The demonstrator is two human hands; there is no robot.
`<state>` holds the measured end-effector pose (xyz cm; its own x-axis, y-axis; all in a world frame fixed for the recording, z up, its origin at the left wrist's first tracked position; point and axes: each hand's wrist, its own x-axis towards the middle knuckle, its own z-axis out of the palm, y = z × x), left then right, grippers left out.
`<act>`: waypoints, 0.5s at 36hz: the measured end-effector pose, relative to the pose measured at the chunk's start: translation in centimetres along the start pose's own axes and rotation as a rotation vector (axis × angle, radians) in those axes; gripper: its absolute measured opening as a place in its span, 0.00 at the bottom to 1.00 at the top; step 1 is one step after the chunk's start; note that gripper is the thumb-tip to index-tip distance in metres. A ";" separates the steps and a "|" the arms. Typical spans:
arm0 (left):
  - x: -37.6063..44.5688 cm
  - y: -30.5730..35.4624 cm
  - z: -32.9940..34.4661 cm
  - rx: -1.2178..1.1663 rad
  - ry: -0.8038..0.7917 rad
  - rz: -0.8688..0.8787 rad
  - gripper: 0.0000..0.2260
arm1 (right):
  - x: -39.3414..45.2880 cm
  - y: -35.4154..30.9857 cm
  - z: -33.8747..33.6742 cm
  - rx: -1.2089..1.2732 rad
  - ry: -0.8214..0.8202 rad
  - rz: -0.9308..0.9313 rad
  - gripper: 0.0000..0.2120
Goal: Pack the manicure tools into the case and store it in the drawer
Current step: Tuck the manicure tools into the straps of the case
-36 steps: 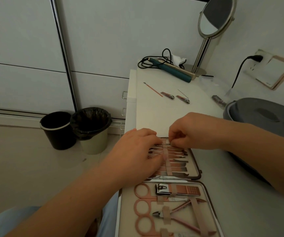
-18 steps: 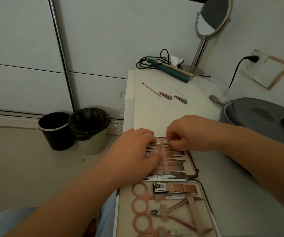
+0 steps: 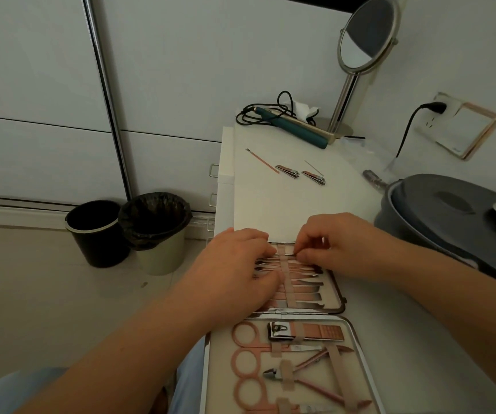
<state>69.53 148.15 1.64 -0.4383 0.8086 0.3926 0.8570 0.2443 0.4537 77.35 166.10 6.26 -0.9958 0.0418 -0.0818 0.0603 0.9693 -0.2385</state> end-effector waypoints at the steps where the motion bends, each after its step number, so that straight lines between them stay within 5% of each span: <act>1: 0.0 0.0 0.0 -0.003 0.005 0.000 0.17 | 0.0 0.0 0.0 0.012 -0.001 0.008 0.04; 18: -0.2 -2.1 -1.5 -0.326 0.017 -0.241 0.08 | 3.5 -0.3 -2.8 -0.010 0.137 0.238 0.04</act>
<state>67.38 146.68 1.79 -0.6226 0.7396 0.2558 0.5995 0.2407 0.7633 73.64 166.68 8.78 -0.9538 0.3005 -0.0030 0.2938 0.9305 -0.2188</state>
